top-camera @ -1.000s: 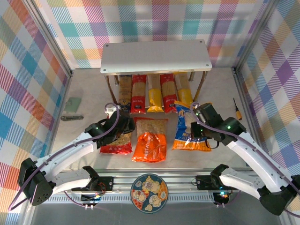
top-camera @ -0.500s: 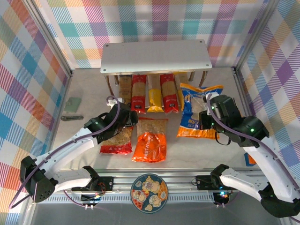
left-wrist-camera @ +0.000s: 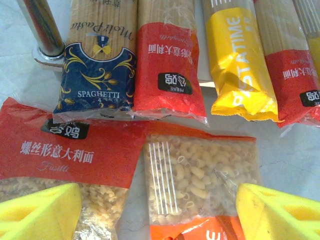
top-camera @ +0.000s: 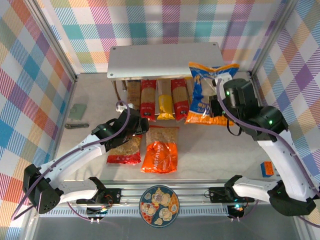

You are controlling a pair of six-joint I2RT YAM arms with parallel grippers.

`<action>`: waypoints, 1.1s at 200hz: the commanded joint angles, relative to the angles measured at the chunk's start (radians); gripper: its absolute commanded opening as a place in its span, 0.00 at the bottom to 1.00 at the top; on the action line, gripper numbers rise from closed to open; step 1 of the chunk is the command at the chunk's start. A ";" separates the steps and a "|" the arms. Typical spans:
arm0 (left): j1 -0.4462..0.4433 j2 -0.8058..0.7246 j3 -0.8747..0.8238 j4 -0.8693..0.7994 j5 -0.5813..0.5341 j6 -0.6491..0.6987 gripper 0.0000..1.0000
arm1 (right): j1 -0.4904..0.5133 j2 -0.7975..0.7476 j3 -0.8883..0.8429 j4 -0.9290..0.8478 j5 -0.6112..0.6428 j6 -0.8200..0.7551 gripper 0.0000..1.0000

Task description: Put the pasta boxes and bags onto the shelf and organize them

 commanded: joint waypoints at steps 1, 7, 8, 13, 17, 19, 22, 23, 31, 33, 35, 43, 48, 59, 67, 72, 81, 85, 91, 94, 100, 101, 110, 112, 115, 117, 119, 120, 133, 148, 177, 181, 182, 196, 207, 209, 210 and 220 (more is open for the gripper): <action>0.001 0.000 0.018 0.000 0.010 0.014 0.81 | 0.004 0.036 0.141 0.205 0.064 -0.105 0.00; 0.001 -0.001 0.015 0.000 0.010 0.014 0.81 | 0.004 0.056 0.170 0.210 0.066 -0.120 0.00; 0.001 -0.002 0.016 0.000 0.010 0.014 0.81 | 0.004 0.059 0.176 0.211 0.065 -0.122 0.00; 0.001 -0.003 0.013 0.002 0.010 0.012 0.81 | 0.003 0.076 0.200 0.214 0.068 -0.134 0.00; 0.001 -0.005 0.012 0.002 0.011 0.013 0.81 | 0.003 0.089 0.220 0.216 0.070 -0.142 0.00; 0.001 -0.005 0.012 0.002 0.011 0.012 0.81 | 0.003 0.096 0.228 0.217 0.070 -0.146 0.00; 0.001 -0.006 0.009 0.002 0.010 0.012 0.81 | 0.003 0.106 0.244 0.218 0.071 -0.152 0.00; 0.002 -0.006 0.010 0.002 0.009 0.012 0.81 | 0.002 0.109 0.248 0.219 0.071 -0.155 0.00; 0.001 -0.010 0.007 0.000 0.008 0.012 0.81 | 0.000 0.135 0.287 0.227 0.075 -0.175 0.00; 0.001 -0.010 0.006 0.000 0.007 0.011 0.81 | 0.000 0.141 0.296 0.228 0.078 -0.178 0.00; 0.001 -0.012 0.006 0.000 0.007 0.011 0.81 | -0.001 0.147 0.304 0.230 0.078 -0.179 0.00; 0.002 -0.011 0.003 0.000 0.007 0.011 0.81 | -0.007 0.174 0.346 0.236 0.079 -0.218 0.00; 0.002 -0.012 0.003 0.000 0.007 0.011 0.81 | -0.012 0.193 0.376 0.239 0.079 -0.232 0.00; 0.002 -0.013 0.002 -0.001 0.009 0.011 0.81 | -0.022 0.239 0.445 0.240 0.079 -0.256 0.00; 0.002 -0.013 0.001 -0.002 0.009 0.012 0.81 | -0.028 0.270 0.489 0.240 0.075 -0.272 0.00; 0.004 -0.014 -0.001 -0.002 0.009 0.009 0.81 | -0.033 0.286 0.515 0.242 0.073 -0.281 0.00; 0.003 -0.015 -0.003 0.000 0.008 0.008 0.81 | -0.044 0.321 0.560 0.240 0.065 -0.292 0.00; 0.003 -0.017 -0.004 0.000 0.007 0.008 0.81 | -0.049 0.335 0.577 0.240 0.063 -0.297 0.00; 0.003 -0.017 -0.006 0.000 0.008 0.008 0.81 | -0.057 0.356 0.607 0.242 0.057 -0.304 0.00; 0.003 -0.018 -0.006 0.000 0.008 0.007 0.81 | -0.063 0.366 0.621 0.240 0.055 -0.306 0.00; 0.002 -0.017 -0.007 0.000 0.007 0.006 0.81 | -0.074 0.386 0.648 0.240 0.045 -0.308 0.00; 0.002 -0.019 -0.008 0.000 0.007 0.007 0.81 | -0.076 0.390 0.652 0.239 0.043 -0.308 0.00; 0.004 -0.018 -0.008 0.000 0.007 0.007 0.81 | -0.094 0.419 0.691 0.235 0.027 -0.308 0.00; 0.003 -0.018 -0.010 0.000 0.007 0.006 0.81 | -0.099 0.425 0.698 0.233 0.024 -0.308 0.00; 0.002 -0.018 -0.009 -0.001 0.007 0.006 0.81 | -0.106 0.434 0.709 0.234 0.019 -0.310 0.00; 0.002 -0.019 -0.009 -0.001 0.007 0.006 0.81 | -0.109 0.440 0.716 0.234 0.014 -0.310 0.00; 0.004 -0.018 -0.009 -0.001 0.007 0.005 0.81 | -0.114 0.446 0.723 0.233 0.012 -0.310 0.00; 0.003 -0.018 -0.010 -0.001 0.007 0.006 0.81 | -0.116 0.449 0.727 0.233 0.009 -0.310 0.00; 0.002 -0.020 -0.011 -0.002 0.006 0.005 0.81 | -0.140 0.486 0.765 0.230 -0.009 -0.313 0.00; 0.003 -0.022 -0.014 -0.003 0.004 0.003 0.81 | -0.167 0.520 0.790 0.241 -0.031 -0.320 0.00; 0.006 -0.027 -0.019 -0.006 0.001 0.001 0.81 | -0.219 0.598 0.873 0.236 -0.084 -0.316 0.00; 0.006 -0.026 -0.020 -0.006 0.001 0.000 0.81 | -0.223 0.610 0.888 0.231 -0.091 -0.316 0.00; 0.006 -0.027 -0.020 -0.006 0.001 0.001 0.81 | -0.224 0.614 0.892 0.229 -0.093 -0.317 0.00; 0.006 -0.030 -0.023 -0.006 -0.003 -0.004 0.81 | -0.231 0.643 0.924 0.217 -0.102 -0.322 0.00; 0.007 -0.032 -0.028 -0.007 -0.005 -0.006 0.81 | -0.234 0.654 0.926 0.213 -0.105 -0.325 0.00; 0.008 -0.032 -0.028 -0.006 -0.005 -0.005 0.81 | -0.234 0.655 0.925 0.213 -0.106 -0.325 0.00; 0.008 -0.032 -0.028 -0.006 -0.005 -0.006 0.81 | -0.235 0.655 0.925 0.212 -0.105 -0.326 0.00; 0.009 -0.031 -0.030 -0.006 -0.005 -0.006 0.81 | -0.241 0.663 0.924 0.204 -0.104 -0.325 0.00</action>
